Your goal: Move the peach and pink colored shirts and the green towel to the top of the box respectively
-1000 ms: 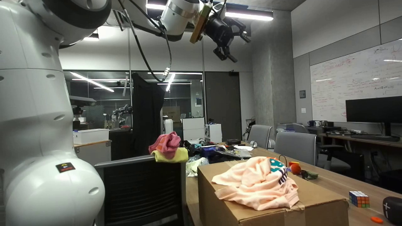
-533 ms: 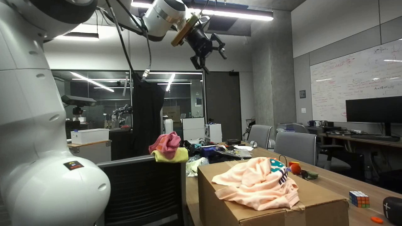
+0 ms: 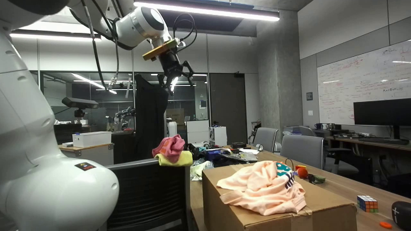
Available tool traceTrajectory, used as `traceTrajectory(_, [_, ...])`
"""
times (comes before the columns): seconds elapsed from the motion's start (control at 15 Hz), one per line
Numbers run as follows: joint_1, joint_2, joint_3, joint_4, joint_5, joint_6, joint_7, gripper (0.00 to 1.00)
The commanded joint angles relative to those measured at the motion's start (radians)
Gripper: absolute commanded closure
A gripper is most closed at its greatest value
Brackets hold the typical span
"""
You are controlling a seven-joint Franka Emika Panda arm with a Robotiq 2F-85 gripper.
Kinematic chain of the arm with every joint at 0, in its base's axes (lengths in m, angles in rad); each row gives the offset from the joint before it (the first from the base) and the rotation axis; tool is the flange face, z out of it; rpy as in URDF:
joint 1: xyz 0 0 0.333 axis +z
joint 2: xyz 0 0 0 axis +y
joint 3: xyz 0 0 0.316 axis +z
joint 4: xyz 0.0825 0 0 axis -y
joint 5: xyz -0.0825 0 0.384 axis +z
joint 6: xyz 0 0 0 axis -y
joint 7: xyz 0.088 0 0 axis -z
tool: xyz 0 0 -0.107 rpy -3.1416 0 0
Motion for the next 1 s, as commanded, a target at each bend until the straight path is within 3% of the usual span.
traceTrajectory(0.0, [0.055, -0.016, 0.012, -0.086, 0.078, 0.097, -0.097, 0.0])
traceTrajectory(0.27, [0.065, 0.029, 0.068, -0.147, 0.021, 0.215, -0.084, 0.0])
traceTrajectory(0.67, [0.046, 0.106, 0.115, -0.197, -0.059, 0.385, 0.035, 0.0])
traceTrajectory(0.93, [0.051, 0.158, 0.129, -0.185, -0.027, 0.395, 0.145, 0.0])
